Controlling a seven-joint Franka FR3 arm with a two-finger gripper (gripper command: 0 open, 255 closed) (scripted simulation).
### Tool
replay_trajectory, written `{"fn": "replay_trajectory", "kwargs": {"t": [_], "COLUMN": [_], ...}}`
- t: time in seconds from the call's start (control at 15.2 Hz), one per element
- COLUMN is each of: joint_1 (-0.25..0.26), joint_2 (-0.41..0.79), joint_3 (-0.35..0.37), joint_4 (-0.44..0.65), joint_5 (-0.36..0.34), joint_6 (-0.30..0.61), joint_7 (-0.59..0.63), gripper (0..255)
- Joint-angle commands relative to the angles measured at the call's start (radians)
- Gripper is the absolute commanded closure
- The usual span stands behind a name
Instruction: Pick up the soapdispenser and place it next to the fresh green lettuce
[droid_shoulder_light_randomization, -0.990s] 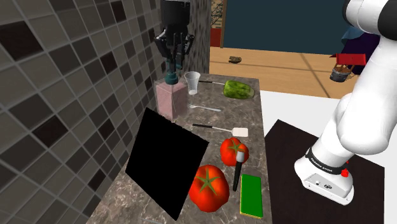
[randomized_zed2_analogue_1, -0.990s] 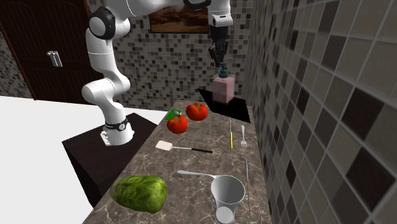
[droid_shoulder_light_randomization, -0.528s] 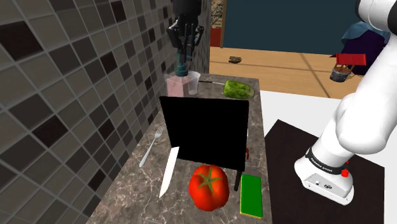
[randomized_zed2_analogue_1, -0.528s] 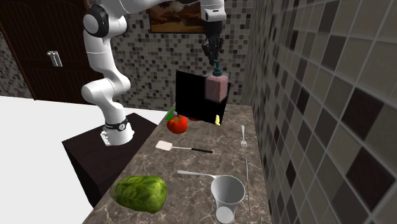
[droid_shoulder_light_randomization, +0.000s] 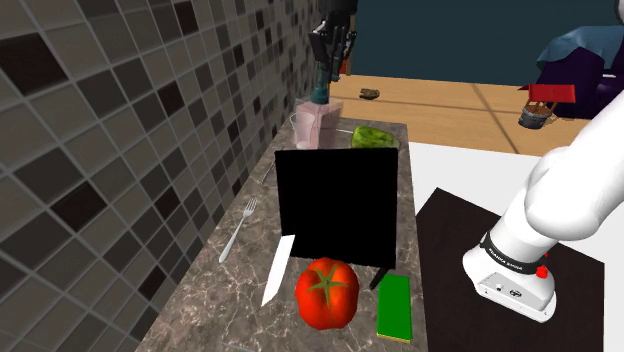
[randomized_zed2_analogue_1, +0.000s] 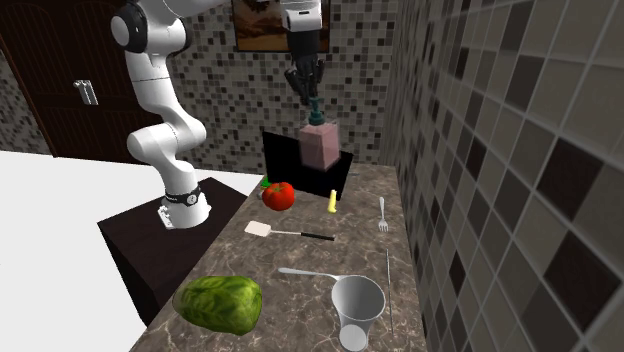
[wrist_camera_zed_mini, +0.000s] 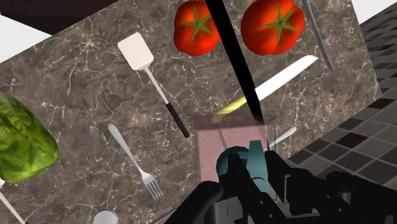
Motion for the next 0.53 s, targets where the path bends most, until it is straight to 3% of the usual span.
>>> {"fn": "replay_trajectory", "kwargs": {"t": [0.0,0.46], "joint_1": [-0.023,-0.092], "joint_2": [-0.020,-0.085], "joint_3": [-0.032,-0.139], "joint_4": [-0.029,-0.092], "joint_5": [0.001,-0.013], "joint_6": [0.000,-0.033], "joint_7": [-0.057,-0.231], "gripper": [255,255]}}
